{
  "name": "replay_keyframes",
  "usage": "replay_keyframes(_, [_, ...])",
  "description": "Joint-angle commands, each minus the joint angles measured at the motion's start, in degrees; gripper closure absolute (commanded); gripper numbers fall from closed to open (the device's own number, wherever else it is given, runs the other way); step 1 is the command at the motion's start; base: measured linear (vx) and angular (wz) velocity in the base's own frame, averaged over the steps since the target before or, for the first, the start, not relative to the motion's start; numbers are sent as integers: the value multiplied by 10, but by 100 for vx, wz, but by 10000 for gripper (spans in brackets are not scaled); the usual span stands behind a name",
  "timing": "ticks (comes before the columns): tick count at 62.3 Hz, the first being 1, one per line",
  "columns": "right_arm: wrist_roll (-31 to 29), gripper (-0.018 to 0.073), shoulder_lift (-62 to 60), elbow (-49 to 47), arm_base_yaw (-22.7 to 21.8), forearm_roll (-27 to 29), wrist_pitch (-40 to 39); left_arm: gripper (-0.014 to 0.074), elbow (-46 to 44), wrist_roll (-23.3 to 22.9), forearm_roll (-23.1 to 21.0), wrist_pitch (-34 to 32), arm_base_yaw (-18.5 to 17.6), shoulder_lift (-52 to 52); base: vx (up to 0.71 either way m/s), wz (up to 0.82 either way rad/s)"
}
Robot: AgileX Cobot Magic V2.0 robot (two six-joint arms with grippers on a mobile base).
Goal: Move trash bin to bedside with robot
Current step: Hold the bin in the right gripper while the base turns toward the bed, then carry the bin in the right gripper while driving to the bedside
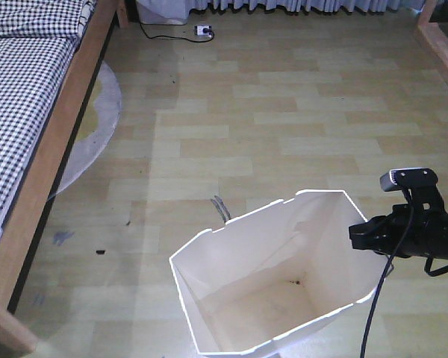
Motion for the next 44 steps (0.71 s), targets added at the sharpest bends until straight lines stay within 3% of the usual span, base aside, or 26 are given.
replay_keyframes(1, [22, 565, -30, -13, -2, 67, 110, 602, 16, -5, -2, -45, -5, -6, 44, 1])
replay_keyframes(44, [22, 565, -30, -13, -2, 67, 107, 602, 16, -5, -2, -45, -5, -6, 46, -2])
